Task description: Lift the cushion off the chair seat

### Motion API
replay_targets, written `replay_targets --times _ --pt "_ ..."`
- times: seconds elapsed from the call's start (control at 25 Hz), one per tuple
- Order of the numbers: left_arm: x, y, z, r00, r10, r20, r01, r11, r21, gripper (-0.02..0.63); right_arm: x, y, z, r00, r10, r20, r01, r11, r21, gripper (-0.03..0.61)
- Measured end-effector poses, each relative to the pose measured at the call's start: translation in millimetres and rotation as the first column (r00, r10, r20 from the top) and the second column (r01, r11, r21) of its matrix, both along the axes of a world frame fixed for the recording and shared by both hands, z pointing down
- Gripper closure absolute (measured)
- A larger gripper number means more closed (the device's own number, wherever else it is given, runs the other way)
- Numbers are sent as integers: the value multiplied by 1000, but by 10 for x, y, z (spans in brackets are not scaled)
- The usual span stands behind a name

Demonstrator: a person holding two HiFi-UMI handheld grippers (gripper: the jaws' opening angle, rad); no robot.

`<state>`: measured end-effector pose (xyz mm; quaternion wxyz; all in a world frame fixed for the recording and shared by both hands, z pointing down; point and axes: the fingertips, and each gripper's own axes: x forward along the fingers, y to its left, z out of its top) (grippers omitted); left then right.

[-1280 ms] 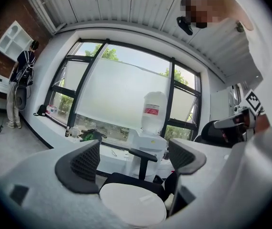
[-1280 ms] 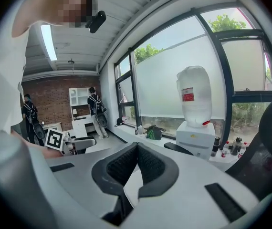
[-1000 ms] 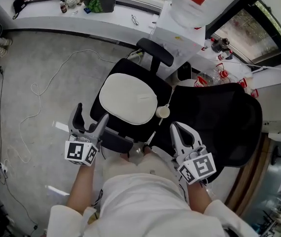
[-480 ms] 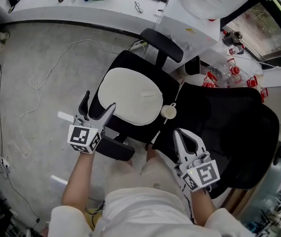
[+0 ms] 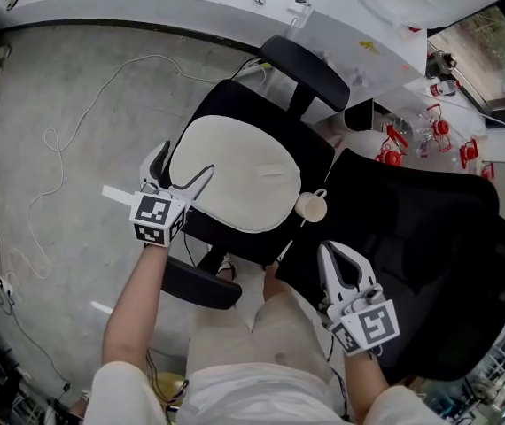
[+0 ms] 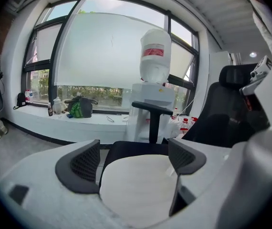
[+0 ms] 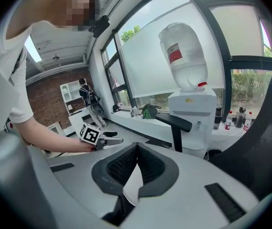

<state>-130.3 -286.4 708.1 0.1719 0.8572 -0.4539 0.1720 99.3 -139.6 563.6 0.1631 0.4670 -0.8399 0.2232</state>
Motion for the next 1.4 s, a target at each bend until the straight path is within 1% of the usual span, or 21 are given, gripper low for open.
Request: replay_targets --times 0.08,0.2,0.28,0.36,0.44,0.56,0.64,0.72,0.8,1.04,1.2,1.32,1.4 --pt "45 -124 234 999 17 33 -16 1000 -19 170 6 -44 114 1000 -10 -9 10 1000 -8 575" --pt "75 -260 631 997 36 71 -31 997 -78 170 -28 -56 276 1000 -29 -12 28 999 -35 575" --pt "120 -340 858 993 64 97 -53 993 -110 170 -50 -70 365 999 -37 -11 37 998 -49 575" --pt "181 -441 1036 988 99 121 -84 989 -125 169 -64 -111 447 999 -43 -16 42 998 -52 575" --pt "203 -561 1173 990 95 107 -80 987 -139 170 -72 -139 521 999 -43 -23 42 998 -53 575" --pt "152 -699 1390 996 48 72 -35 985 -170 170 -70 -149 613 999 -35 -23 34 998 -59 575" --pt "146 -715 1561 994 59 89 -41 979 -199 170 -62 -136 672 999 -29 -22 28 997 -68 575" --pt "169 -691 1734 988 96 119 -66 971 -230 170 -54 -121 736 999 -25 -24 23 997 -79 575" --pt "182 -702 1853 984 117 135 -81 966 -247 170 -53 -135 792 999 -21 -26 19 996 -83 575" --pt "111 -774 2077 979 118 163 -67 956 -287 169 -68 -176 853 1000 -13 -20 11 996 -88 575" --pt "73 -762 2225 963 175 204 -107 945 -308 170 1 -195 923 1000 0 -27 -3 995 -100 575" --pt "48 -714 2342 970 174 171 -108 935 -337 186 61 -214 949 999 1 -38 -5 995 -104 575" --pt "61 -699 2387 968 180 174 -111 931 -347 210 87 -222 958 999 5 -41 -10 994 -106 575"
